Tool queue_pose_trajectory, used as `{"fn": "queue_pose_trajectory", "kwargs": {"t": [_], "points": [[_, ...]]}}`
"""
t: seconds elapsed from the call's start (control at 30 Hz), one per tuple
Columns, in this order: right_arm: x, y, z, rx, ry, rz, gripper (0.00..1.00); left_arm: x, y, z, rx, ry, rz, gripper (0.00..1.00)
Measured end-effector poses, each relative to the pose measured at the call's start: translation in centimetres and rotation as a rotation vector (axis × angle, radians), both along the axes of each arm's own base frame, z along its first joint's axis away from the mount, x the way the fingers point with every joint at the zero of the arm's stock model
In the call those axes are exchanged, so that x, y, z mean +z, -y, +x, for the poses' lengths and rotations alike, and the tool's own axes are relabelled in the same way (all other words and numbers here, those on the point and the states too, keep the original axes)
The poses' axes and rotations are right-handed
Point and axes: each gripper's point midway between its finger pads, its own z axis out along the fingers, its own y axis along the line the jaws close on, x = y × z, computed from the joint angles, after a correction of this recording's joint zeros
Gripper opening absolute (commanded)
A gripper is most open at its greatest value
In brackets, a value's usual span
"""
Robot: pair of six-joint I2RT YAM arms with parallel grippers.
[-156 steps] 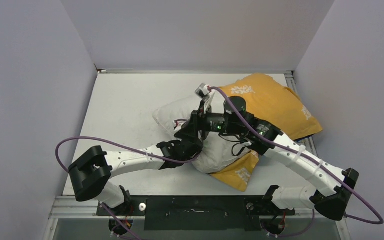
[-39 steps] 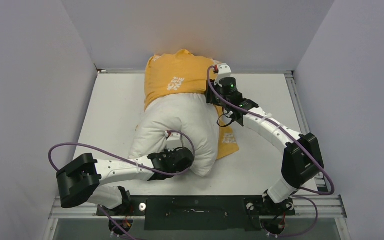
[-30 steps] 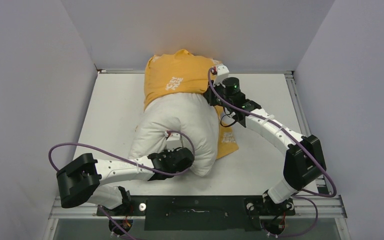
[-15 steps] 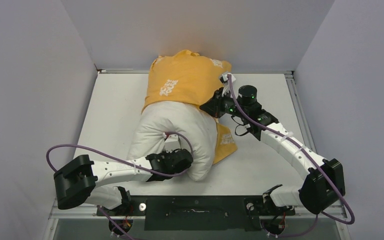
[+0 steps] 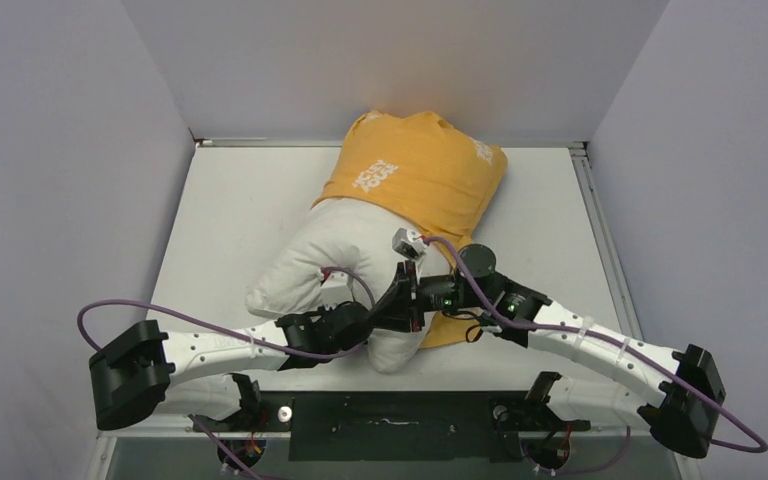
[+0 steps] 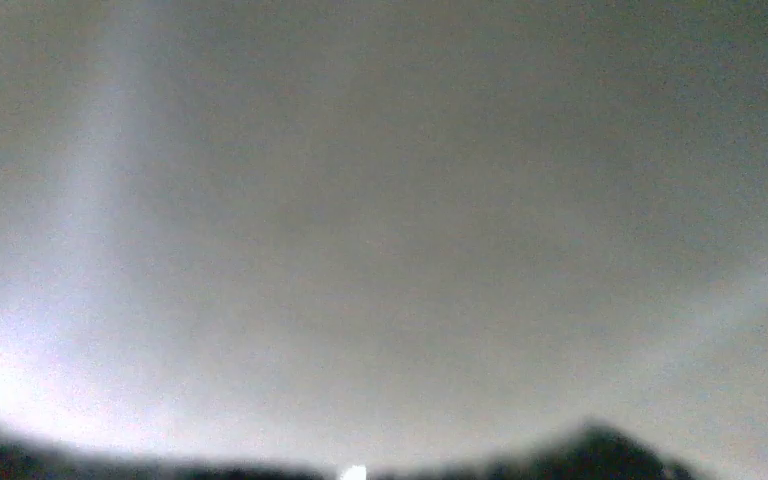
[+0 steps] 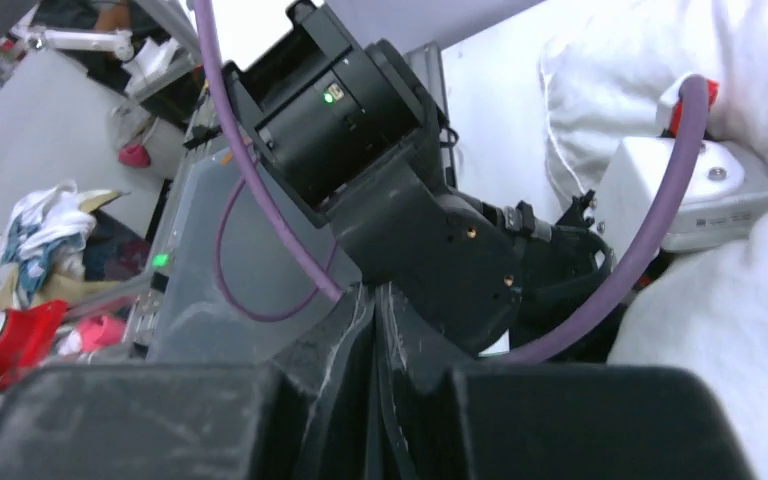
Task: Put the pillow into the pillowcase
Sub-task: Stuff the pillow into the pillowcase.
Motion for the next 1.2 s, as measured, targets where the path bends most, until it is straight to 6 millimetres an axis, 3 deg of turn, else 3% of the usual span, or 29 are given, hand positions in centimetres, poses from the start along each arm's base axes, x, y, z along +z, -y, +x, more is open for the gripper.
{"fn": "queue_pose_trajectory", "kwargs": {"t": [0.07, 0.2, 0.23, 0.3, 0.37, 0.47, 0.6, 0.73, 1.0, 1.03, 1.1, 1.2], "points": [[0.0, -0.6, -0.9, -0.004, 0.005, 0.025, 0.05, -0.3, -0.4, -0.1, 0.002, -0.003, 0.010, 0.00], [0.0, -0.8, -0.3, -0.116, 0.033, 0.033, 0.10, -0.3, -0.7, 0.4, 0.022, 0.002, 0.014, 0.00], [0.0, -0.7, -0.1, -0.154, 0.041, 0.025, 0.16, -0.3, -0.8, 0.6, 0.038, 0.005, 0.012, 0.00], [0.1, -0.2, 0.3, -0.239, 0.055, -0.003, 0.51, -0.3, -0.8, 1.0, 0.074, 0.008, -0.002, 0.00], [-0.4, 0.7, 1.2, -0.349, 0.064, -0.075, 0.68, 0.0, -0.6, 1.2, 0.102, 0.017, -0.036, 0.00], [-1.3, 3.4, 4.1, -0.556, 0.089, -0.193, 0.86, 0.3, -0.9, 1.4, 0.147, 0.043, -0.119, 0.00], [-2.2, 8.9, 9.7, -0.891, 0.131, -0.324, 0.91, -0.3, -1.9, 1.1, 0.194, 0.075, -0.207, 0.00], [-4.2, 13.4, 13.9, -1.101, 0.130, -0.446, 0.92, -0.6, -1.6, 1.2, 0.202, 0.083, -0.223, 0.00], [-9.6, 17.2, 20.6, -1.219, 0.039, -0.626, 0.79, -0.7, 0.1, 1.8, 0.185, 0.082, -0.196, 0.00], [-9.8, 17.4, 21.3, -1.225, 0.030, -0.625, 0.72, -0.6, 0.3, 1.9, 0.182, 0.083, -0.199, 0.00], [-9.8, 17.6, 22.9, -1.230, 0.025, -0.612, 0.41, -0.6, 0.5, 1.9, 0.178, 0.086, -0.203, 0.00], [-9.5, 16.2, 24.6, -1.171, 0.036, -0.569, 0.09, -0.6, 0.7, 1.9, 0.169, 0.087, -0.204, 0.00]]}}
